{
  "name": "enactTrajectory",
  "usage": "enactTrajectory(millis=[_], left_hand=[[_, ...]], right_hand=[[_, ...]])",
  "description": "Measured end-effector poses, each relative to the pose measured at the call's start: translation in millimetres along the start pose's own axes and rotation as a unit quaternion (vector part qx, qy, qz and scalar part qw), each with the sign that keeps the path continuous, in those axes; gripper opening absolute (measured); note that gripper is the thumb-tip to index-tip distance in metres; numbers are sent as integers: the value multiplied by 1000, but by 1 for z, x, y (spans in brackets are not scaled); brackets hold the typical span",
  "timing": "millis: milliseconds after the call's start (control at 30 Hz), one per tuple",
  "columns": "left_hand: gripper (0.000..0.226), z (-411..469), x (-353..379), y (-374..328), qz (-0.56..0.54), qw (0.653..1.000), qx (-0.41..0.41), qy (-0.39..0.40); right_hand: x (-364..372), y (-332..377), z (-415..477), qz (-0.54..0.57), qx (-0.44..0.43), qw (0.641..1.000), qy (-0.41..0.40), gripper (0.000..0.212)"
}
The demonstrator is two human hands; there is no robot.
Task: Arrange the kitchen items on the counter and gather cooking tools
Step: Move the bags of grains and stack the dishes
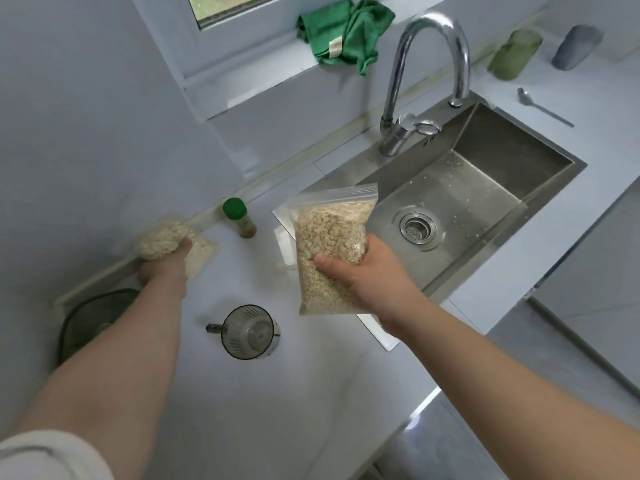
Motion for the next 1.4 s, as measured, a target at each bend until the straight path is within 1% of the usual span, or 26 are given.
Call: enactTrajectory(millis=[33,100,167,200,267,300,333,433,533,633,700,767,833,900,967,1067,1133,1167,1233,1333,1400], left_hand=[[127,-2,-3,1,-15,1000,-3,6],[124,3,-5,4,-47,999,-1,23],[128,-7,-7,1,-49,998,9,25],[118,-19,-11,-4,-23,999,36,18],[85,-43,-24,-20,17,992,126,-12],[77,-63,-30,-29,20,984,178,-10],[73,-82,-37,-36,15,975,223,-5],[69,-161,-53,-51,22,935,353,-10],[58,-246,-49,-46,82,904,420,-2],[50,-328,-28,-25,136,871,470,51],[48,-366,-13,-14,178,842,505,63],[47,-419,9,8,226,806,543,73],[49,-466,25,26,256,769,580,83],[51,-521,44,55,263,731,620,114],[54,-574,61,88,257,700,646,166],[52,-643,84,141,245,676,651,244],[45,-688,100,184,245,663,638,303],[42,-715,111,211,255,650,637,327],[38,-757,127,254,273,617,642,364],[35,-834,146,327,299,552,662,411],[37,-882,156,367,312,510,675,431]], right_hand=[[-1,0,-2,1,1,1000,-3,39],[-4,2,-5,3,0,1000,-10,37],[-12,6,-10,7,-4,1000,-22,36],[-19,9,-14,10,-7,999,-31,35],[-30,18,-21,13,-17,999,-46,37],[-37,23,-25,13,-24,998,-51,40],[-44,29,-28,14,-29,998,-58,41],[-68,49,-40,27,-49,995,-79,40],[-95,72,-57,0,-84,991,-106,39],[-129,95,-85,-33,-134,981,-134,36],[-150,104,-101,-45,-156,975,-150,31],[-192,113,-131,-49,-177,966,-182,27],[-229,114,-156,-60,-184,957,-217,30],[-277,116,-192,-65,-195,944,-258,35],[-328,113,-234,-55,-198,932,-299,38],[-395,109,-299,-61,-209,913,-344,37],[-441,104,-349,-71,-212,896,-384,32],[-469,101,-380,-81,-211,884,-410,30],[-507,97,-424,-105,-200,869,-441,29],[-569,91,-501,-118,-179,838,-501,31],[-603,91,-545,-127,-172,818,-534,31]])
Point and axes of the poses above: each hand's wrist, its own z-axis towards the middle knuckle, its own x-axis out of the palm, y = z × x, the point moved 5 cm from there along z, towards the middle knuckle, and after that the axes turned 14 degrees about -x, right-handed, at the moved point
